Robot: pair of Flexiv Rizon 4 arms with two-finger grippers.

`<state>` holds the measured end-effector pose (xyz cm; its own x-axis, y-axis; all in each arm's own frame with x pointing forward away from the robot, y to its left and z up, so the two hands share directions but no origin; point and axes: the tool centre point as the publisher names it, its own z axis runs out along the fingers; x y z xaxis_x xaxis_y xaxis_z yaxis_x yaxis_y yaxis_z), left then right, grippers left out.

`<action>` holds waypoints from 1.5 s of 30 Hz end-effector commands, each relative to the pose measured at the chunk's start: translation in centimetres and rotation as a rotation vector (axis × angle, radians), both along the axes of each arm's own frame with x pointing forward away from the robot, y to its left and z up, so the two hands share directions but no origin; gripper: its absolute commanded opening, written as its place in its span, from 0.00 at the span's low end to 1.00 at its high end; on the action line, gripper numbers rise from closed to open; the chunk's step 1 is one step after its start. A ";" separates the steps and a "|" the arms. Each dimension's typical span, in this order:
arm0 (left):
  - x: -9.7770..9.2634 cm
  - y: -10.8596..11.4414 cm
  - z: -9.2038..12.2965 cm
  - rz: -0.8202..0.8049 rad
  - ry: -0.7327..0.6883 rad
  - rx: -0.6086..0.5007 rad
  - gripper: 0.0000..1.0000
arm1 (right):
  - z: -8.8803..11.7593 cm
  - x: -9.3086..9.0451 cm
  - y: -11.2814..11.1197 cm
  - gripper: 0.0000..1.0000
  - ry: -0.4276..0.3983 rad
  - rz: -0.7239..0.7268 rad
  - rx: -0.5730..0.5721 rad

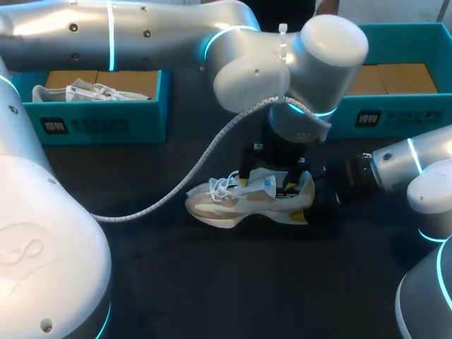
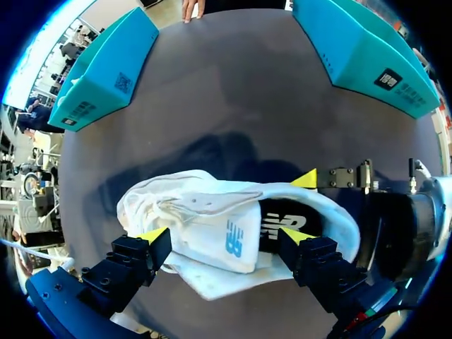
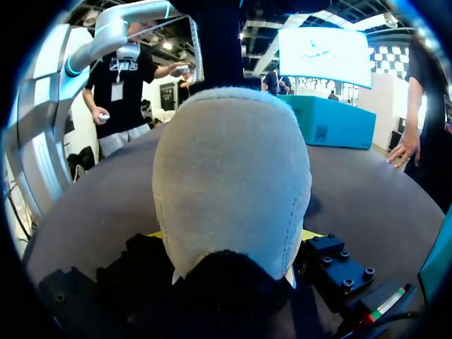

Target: Take the shoe out of the shoebox, open the shoe tongue, remove and reinsert the insole, then place the shoe into the shoebox

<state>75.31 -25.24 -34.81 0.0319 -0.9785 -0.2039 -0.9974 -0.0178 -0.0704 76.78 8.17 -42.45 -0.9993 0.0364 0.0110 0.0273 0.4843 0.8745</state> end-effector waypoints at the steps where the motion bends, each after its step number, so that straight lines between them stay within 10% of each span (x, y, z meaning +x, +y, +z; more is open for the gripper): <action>1: 0.1 0.4 -0.8 0.006 0.006 0.000 1.00 | 0.0 0.1 0.1 0.00 0.000 -0.002 -0.004; 34: -0.7 6.2 1.5 0.048 -0.043 0.084 1.00 | 0.0 0.1 0.1 0.00 0.000 -0.002 -0.004; 38: -0.6 6.4 1.5 0.060 -0.036 0.059 0.40 | 0.0 0.1 0.1 0.00 0.000 -0.002 -0.004; 42: -0.8 6.3 1.4 0.064 0.001 0.004 0.00 | 0.0 0.1 0.1 0.00 0.000 -0.002 -0.004; 45: -1.0 5.9 1.3 0.061 0.016 -0.033 0.00 | 0.0 0.1 0.1 0.00 0.000 -0.002 -0.004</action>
